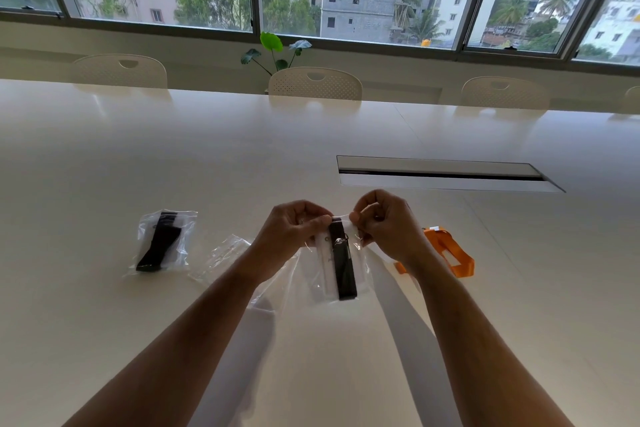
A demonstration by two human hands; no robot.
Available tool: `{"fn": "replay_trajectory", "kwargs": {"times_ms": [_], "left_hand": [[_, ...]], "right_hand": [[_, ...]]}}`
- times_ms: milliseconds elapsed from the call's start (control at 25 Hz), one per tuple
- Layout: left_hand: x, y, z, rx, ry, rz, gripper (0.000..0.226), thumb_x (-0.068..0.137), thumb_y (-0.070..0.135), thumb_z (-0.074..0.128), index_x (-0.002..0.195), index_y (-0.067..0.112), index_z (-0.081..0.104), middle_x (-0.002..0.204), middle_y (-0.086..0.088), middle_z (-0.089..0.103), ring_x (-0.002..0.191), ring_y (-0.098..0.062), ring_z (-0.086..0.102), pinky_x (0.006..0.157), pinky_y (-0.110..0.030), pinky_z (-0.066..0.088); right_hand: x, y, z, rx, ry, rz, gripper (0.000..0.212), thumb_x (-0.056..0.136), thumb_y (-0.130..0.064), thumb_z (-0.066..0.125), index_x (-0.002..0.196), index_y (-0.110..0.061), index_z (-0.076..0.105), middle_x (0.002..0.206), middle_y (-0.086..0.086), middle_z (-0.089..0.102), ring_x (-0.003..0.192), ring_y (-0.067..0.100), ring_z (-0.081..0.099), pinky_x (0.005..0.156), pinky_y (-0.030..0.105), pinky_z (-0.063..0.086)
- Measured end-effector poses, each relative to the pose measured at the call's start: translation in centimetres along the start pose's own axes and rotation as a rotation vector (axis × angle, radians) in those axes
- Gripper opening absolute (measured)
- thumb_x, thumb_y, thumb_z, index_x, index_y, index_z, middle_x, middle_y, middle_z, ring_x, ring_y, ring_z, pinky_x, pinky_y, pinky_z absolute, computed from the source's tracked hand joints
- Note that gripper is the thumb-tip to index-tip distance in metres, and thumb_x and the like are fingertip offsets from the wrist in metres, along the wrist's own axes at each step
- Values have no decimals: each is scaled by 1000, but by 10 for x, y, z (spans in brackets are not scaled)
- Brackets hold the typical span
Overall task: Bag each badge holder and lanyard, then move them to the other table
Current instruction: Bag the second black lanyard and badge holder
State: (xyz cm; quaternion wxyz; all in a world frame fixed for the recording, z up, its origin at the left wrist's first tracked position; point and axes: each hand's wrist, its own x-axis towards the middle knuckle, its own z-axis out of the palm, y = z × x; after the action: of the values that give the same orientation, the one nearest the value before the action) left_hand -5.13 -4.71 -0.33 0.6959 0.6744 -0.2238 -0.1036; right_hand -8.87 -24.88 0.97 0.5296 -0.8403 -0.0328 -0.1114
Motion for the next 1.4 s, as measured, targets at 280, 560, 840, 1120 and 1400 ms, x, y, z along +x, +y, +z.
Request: {"fn": "replay_trajectory", "kwargs": {"times_ms": [280,560,840,1120,1400], "left_hand": [[2,1,5,46,130,14,13,85,12,71,97,14,67,94,-10,74,90,-31,69,79,-46,59],[3,2,1,-54,247,-10,20,85,6,69,103,16,67,94,-5,75,93,-26,70,81,-47,58],[2,3,3,-20,259,12,23,86,12,69,107,18,64,100,-3,75,96,-21,70,78,-42,59],[-1,5,-2,-51,317,24,23,85,9,69,106,14,63,98,-3,75,93,-18,70,69,-30,59],[-1,5,-3,-8,314,39,20,85,11,70,102,19,63,96,0,75,90,-15,71,67,-28,58]], "right_hand": [[-9,-5,5,212,21,61,27,82,-32,69,105,-20,59,90,5,73,80,17,73,66,27,60],[-27,9,6,425,-72,190,11,85,-9,66,95,-5,68,91,11,71,84,22,71,71,33,61],[-24,9,10,343,-36,130,13,88,6,60,90,-5,65,80,5,71,77,19,71,67,31,60],[-31,15,8,228,-117,129,13,88,-11,65,99,-5,65,97,14,68,83,24,72,68,35,62],[-34,20,9,133,-213,140,4,86,-1,66,87,-4,64,84,13,69,71,18,70,65,28,61]]}}
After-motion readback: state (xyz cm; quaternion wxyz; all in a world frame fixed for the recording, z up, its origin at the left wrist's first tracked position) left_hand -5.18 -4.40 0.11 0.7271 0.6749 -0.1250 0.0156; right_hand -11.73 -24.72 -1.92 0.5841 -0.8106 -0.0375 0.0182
